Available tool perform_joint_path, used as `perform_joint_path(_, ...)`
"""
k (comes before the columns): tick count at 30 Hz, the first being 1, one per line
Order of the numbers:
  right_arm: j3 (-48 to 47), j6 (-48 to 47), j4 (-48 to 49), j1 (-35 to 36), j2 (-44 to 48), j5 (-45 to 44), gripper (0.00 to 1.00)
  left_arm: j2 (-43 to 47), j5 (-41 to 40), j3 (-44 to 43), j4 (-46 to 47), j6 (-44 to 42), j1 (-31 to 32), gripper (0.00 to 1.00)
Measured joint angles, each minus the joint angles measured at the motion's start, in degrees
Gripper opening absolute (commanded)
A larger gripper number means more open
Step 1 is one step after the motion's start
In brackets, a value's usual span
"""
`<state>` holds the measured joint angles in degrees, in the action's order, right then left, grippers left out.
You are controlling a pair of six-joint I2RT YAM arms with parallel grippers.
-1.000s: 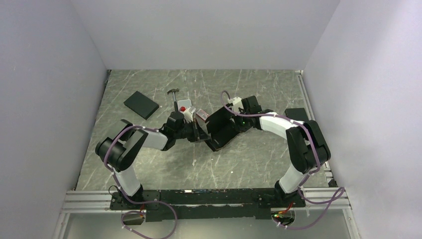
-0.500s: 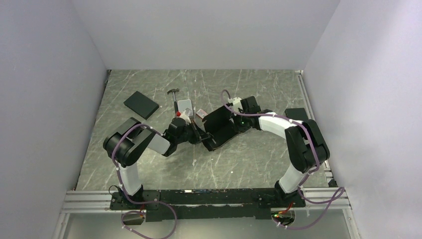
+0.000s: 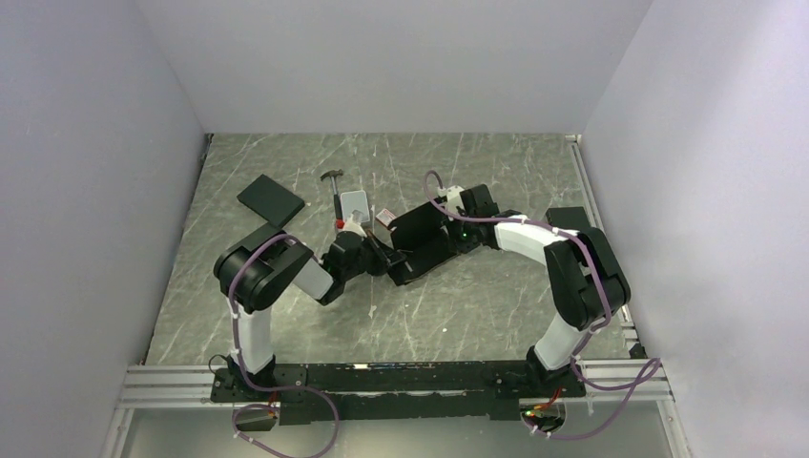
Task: Fold the paper box
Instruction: Fold the paper box at the center of the board.
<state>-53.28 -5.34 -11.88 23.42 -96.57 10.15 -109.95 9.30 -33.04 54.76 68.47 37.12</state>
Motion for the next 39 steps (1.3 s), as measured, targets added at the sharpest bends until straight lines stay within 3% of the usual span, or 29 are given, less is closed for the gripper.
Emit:
perform_joint_path(16, 0.0, 3.9, 1.3, 0.8, -1.1, -0.6, 0.0, -2.4, -6.6, 0.9, 8.5, 10.5, 2.3, 0.0)
perform_joint_path(20, 0.0, 4.2, 1.4, 0.7, -1.1, -0.5, 0.0, -1.5, -6.1, 1.4, 8.6, 9.4, 2.3, 0.05)
perform_joint_path(25, 0.0, 4.4, 1.2, 0.0, -1.1, 1.0, 0.0, 7.0, -3.3, 3.0, 3.3, 4.4, 2.3, 0.13)
perform_joint_path(30, 0.0, 4.4, 1.2, -0.2, -1.1, 1.6, 0.0, 21.2, -2.0, 4.9, -6.5, -2.0, 2.3, 0.2)
perform_joint_path(35, 0.0, 4.4, 1.2, -0.2, -1.1, 1.9, 0.0, 31.7, -0.9, 7.0, -15.9, -6.6, 2.2, 0.19)
perform_joint_path(39, 0.0, 4.5, 1.2, -0.2, -1.1, 1.9, 0.0, 32.8, 1.0, 8.4, -18.4, -7.2, 3.1, 0.18)
